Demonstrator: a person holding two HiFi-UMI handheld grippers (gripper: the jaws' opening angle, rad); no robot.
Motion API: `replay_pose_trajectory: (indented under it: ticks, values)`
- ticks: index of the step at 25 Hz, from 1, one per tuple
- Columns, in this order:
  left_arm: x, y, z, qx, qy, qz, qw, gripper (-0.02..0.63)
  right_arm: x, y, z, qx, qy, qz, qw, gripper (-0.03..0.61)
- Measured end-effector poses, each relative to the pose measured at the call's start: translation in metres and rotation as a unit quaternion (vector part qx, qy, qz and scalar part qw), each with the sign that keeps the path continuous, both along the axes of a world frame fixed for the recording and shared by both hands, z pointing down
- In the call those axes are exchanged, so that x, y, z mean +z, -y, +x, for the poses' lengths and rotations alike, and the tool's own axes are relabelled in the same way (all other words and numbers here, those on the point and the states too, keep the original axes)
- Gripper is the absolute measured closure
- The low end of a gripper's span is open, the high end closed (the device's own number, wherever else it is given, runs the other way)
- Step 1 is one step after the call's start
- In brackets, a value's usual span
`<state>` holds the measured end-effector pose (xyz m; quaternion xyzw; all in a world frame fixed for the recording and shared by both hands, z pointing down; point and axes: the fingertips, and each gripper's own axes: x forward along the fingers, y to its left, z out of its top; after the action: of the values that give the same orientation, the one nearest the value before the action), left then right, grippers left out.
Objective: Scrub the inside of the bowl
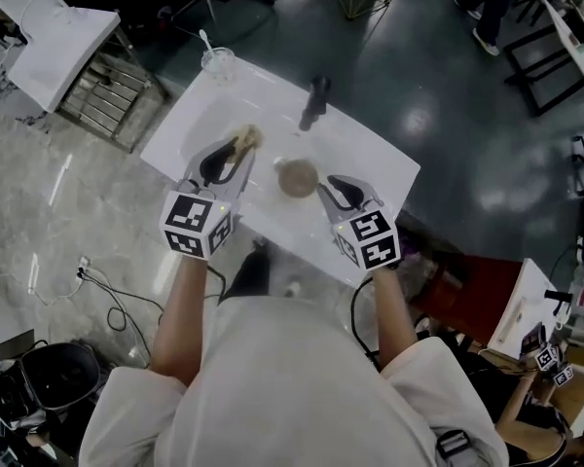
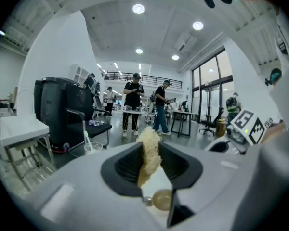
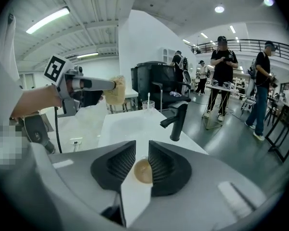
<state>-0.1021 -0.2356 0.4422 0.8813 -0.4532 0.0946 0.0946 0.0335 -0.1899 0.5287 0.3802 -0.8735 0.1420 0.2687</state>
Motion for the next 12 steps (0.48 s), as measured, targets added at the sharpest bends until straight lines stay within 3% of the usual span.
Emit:
replay_pose_trajectory:
  ticks: [12]
  values:
    - [0.066,0.034,-0.044,-0.012,0.005,-0.058,0.9982,0.512,0.125,0.027,-0.058,-0.048,-0.044,-0.126,0.99,0.471]
